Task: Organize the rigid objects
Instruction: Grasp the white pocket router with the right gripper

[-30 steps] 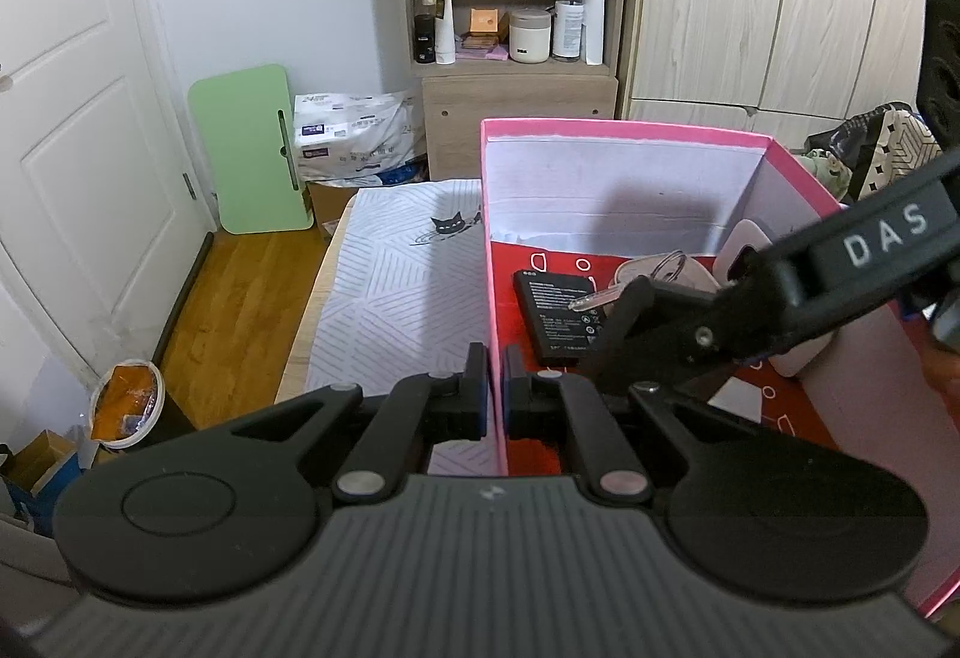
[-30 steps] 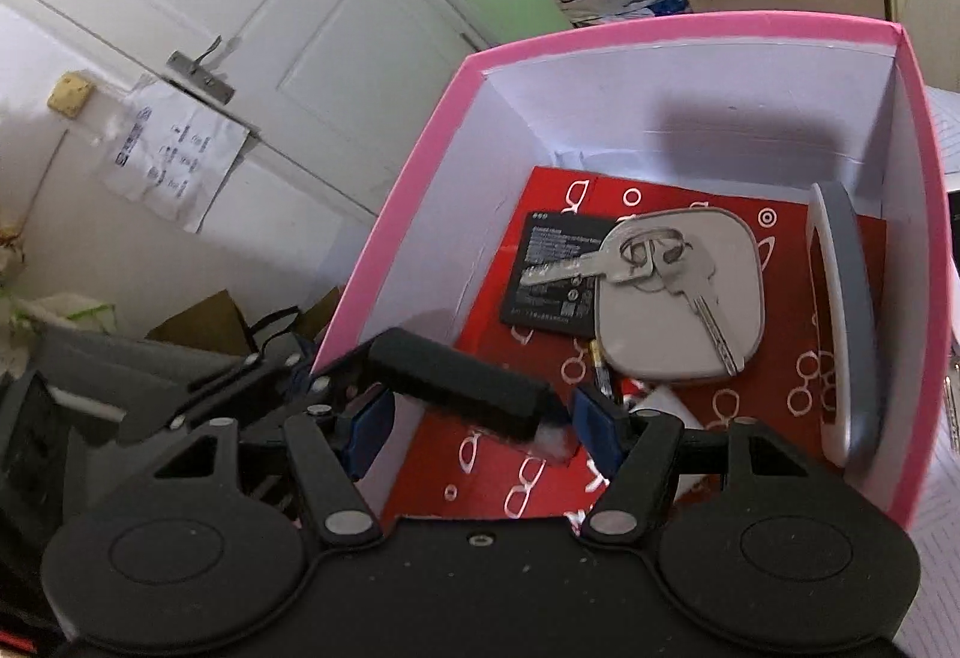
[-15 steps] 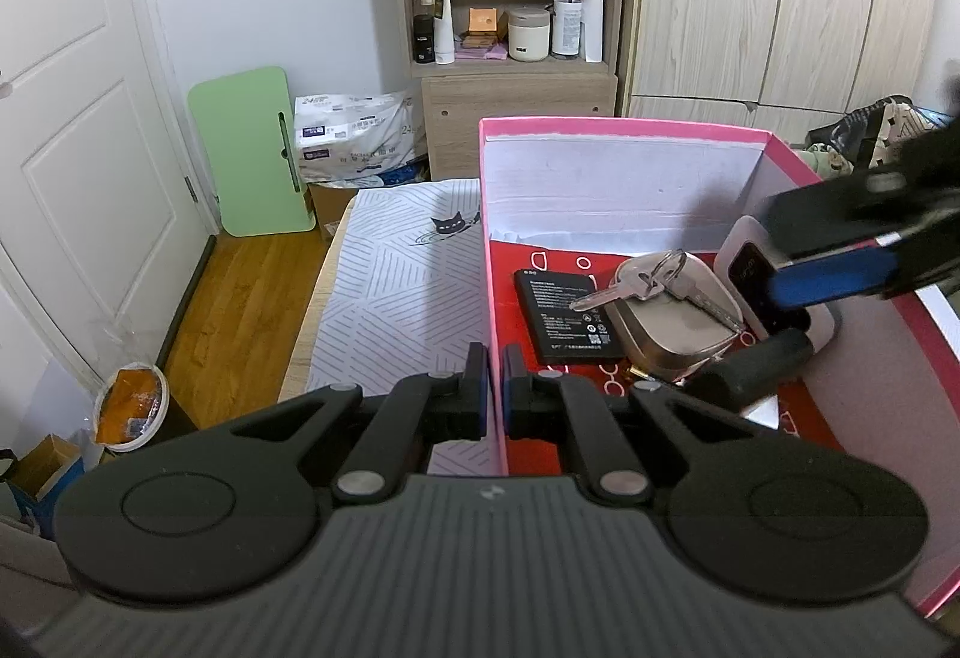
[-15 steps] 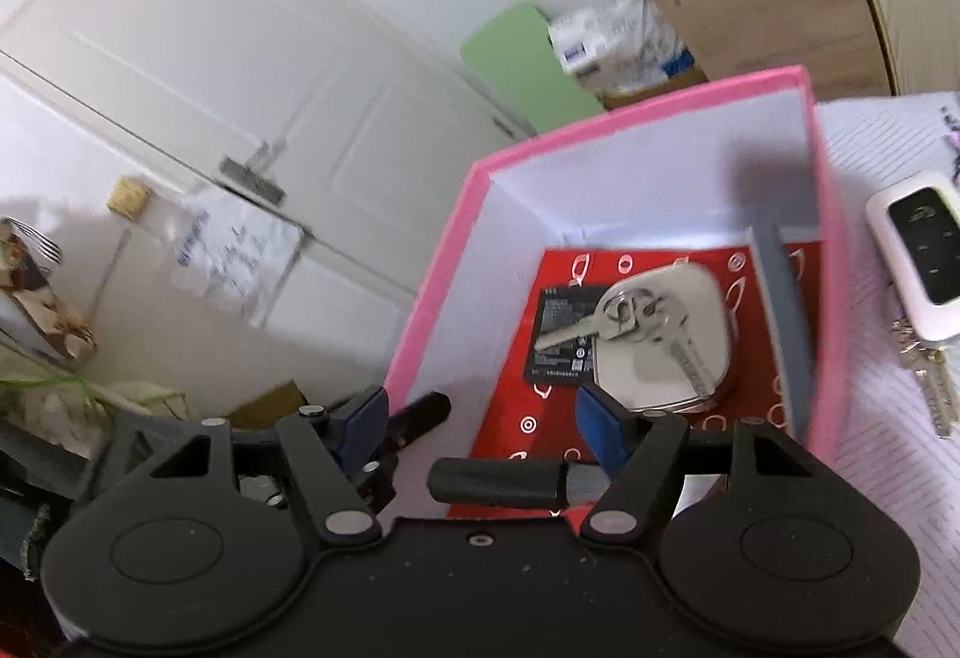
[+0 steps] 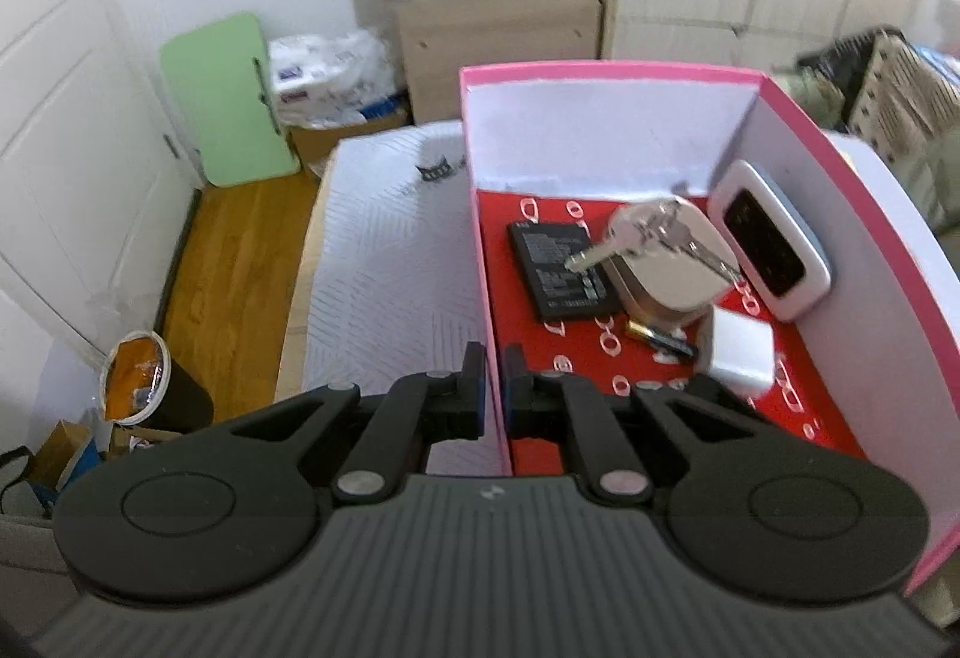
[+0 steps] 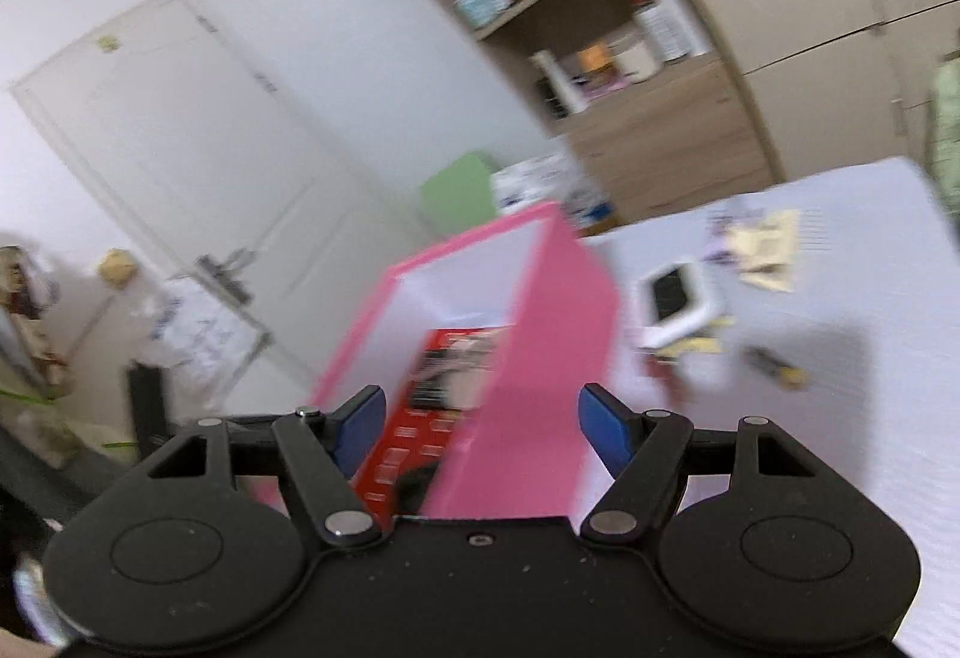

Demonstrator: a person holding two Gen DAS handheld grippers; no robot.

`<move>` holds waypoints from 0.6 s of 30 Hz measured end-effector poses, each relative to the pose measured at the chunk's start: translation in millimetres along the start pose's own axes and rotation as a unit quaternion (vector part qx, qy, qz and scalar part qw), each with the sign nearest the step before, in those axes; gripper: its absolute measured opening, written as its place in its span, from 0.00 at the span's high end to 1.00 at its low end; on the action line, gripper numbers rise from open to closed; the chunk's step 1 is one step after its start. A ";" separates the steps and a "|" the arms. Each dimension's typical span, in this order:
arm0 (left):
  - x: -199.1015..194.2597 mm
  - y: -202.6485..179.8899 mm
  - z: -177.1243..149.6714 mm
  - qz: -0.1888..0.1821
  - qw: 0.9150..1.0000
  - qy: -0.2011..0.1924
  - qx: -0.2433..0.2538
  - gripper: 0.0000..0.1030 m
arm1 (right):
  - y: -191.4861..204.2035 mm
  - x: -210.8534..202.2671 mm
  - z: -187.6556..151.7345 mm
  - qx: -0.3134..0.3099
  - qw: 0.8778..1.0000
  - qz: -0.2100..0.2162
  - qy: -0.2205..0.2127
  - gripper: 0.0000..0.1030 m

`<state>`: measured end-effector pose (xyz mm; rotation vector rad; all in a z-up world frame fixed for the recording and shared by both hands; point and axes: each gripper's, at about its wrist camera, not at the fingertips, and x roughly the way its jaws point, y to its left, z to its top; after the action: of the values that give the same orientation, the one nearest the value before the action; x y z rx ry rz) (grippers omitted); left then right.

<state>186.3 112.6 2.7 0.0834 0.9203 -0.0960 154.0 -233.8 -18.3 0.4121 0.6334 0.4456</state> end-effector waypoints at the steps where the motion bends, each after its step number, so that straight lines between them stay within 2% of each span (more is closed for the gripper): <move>1: -0.4 0.1 1.5 -0.003 1.000 0.013 0.005 0.94 | -3.5 -1.7 -2.8 -0.014 1.000 -0.018 -0.003 0.26; 3: -2.7 -2.2 2.5 -0.007 0.999 0.044 0.016 0.94 | -9.6 0.3 -8.7 -0.041 0.998 -0.052 -0.005 0.26; 7: -10.4 -13.4 0.0 0.009 0.996 0.077 0.050 0.94 | -21.9 10.9 -18.9 -0.101 0.990 -0.096 0.000 0.26; 12: -15.7 -17.3 -5.9 0.016 0.993 0.104 0.052 0.93 | -30.3 46.5 -24.0 -0.185 0.971 -0.149 0.027 0.27; 15: -19.1 -20.0 -10.6 0.020 0.992 0.109 0.060 0.95 | -29.7 65.6 -20.3 -0.228 0.962 -0.146 0.034 0.27; 18: -25.5 -21.3 -14.0 0.019 0.991 0.110 0.068 0.95 | -29.6 79.4 -11.9 -0.230 0.964 -0.131 0.035 0.27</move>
<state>157.4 94.2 14.0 0.2406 1.1321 -0.1160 211.3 -214.9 -78.8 -0.1308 0.6197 0.3413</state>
